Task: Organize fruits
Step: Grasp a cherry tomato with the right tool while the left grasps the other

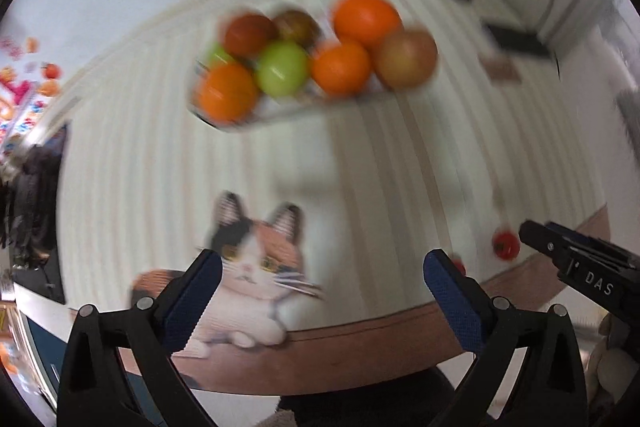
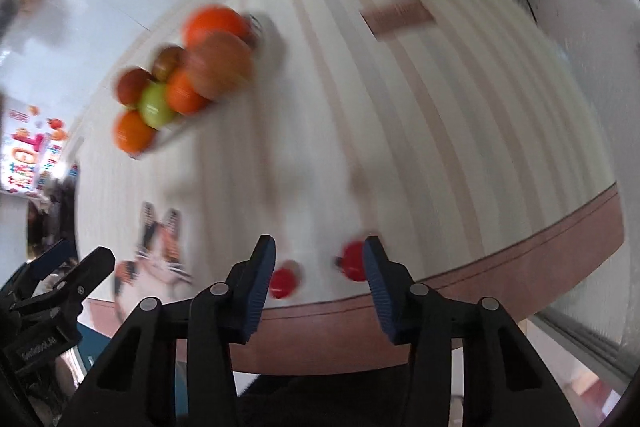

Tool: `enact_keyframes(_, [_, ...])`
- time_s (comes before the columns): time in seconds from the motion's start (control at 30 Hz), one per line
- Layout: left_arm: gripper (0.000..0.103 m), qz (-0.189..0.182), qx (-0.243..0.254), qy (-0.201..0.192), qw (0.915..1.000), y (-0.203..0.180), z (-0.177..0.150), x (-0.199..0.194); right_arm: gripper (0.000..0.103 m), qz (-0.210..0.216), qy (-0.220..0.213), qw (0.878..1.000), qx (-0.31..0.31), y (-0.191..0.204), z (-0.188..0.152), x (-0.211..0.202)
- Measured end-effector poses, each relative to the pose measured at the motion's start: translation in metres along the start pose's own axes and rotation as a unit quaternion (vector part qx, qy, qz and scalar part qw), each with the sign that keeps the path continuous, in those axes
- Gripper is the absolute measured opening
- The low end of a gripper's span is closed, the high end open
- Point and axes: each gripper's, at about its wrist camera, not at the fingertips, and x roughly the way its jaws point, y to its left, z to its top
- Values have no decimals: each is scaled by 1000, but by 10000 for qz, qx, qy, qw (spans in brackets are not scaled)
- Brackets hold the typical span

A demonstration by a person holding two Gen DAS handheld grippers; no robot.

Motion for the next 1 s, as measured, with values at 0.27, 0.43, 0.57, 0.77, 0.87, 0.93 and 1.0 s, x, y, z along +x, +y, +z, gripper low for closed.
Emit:
enact_keyframes(0.27, [103,-196,372,700,9967,-35,-13,50,32,-90,434,9990,-14,-20,-4,54])
enact_keyframes(0.43, [103,-415,432,835,9947,-50,-16,56,32,-67,340,9993,-122,-21,-5,55])
enact_keyframes(0.57, [98,-677,629,804,9925,-72,-15,54,32,15,175,9998,129,-34,-4,37])
enact_keyframes(0.77, [56,-932,893,1074,9858,-105,-21,69,32,-92,65,9993,367,-62,0,16])
enact_keyframes(0.87, [45,-961,996,1041,9849,-114,-24,71,33,-114,69,9989,448,-69,0,14])
enact_keyframes(0.93, [35,-947,1074,989,9847,-120,-25,70,33,-144,41,9987,477,-72,0,12])
enact_keyframes(1.0, [26,-967,1089,977,9845,-122,-21,71,33,-133,28,9986,519,-75,1,9])
